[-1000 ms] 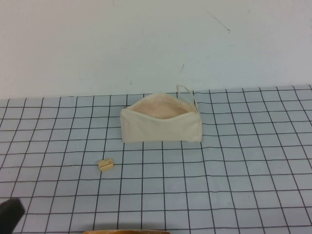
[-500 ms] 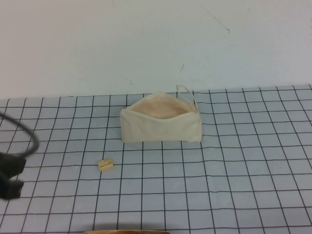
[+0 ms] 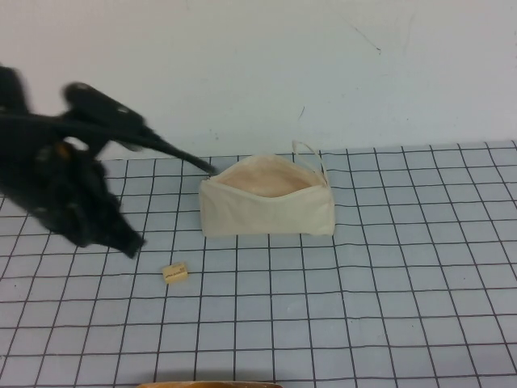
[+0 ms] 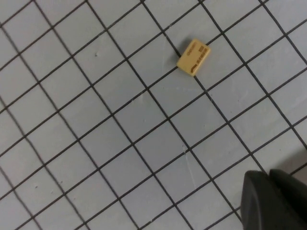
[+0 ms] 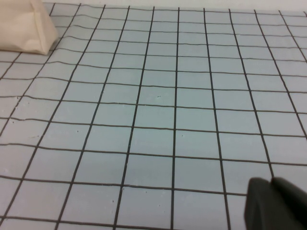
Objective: Put eraser into pencil case
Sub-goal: Pick up the eraser from the table
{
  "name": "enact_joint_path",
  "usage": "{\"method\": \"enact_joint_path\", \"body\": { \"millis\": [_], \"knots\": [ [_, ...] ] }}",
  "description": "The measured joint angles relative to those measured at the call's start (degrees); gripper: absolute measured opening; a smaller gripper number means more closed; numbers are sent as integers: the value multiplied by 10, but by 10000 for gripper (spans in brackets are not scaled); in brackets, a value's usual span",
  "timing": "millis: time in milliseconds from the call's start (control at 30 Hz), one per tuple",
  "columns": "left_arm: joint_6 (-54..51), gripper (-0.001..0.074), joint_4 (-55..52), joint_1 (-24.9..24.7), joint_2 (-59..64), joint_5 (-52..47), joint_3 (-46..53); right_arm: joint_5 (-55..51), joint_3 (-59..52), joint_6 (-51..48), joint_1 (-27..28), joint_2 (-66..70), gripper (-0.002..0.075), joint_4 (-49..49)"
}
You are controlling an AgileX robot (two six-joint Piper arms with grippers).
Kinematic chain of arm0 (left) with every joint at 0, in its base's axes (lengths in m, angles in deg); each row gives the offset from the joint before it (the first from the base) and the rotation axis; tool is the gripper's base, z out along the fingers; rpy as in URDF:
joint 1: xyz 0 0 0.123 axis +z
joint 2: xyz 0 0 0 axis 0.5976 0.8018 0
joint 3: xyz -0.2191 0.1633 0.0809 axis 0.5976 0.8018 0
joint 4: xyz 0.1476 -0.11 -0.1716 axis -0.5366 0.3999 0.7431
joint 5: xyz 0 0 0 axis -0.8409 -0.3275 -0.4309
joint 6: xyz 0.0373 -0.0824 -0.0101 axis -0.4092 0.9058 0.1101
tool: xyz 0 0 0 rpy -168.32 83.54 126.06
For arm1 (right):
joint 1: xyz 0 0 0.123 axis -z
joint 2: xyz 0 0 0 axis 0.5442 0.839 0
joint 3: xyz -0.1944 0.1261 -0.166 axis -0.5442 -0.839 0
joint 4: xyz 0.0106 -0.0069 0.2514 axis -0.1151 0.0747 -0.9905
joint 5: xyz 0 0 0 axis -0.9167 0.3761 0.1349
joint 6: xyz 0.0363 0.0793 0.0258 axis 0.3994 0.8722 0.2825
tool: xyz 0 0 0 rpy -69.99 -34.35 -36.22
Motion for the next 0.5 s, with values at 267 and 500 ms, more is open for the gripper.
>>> {"method": "enact_joint_path", "body": {
  "millis": [267,500],
  "knots": [
    [29,10,-13,-41,159,0,-56,0,0,0,0,0,-3,0],
    [83,248,-14,-31,250,6,-112,0,0,0,0,0,-3,0]
  ]
}}
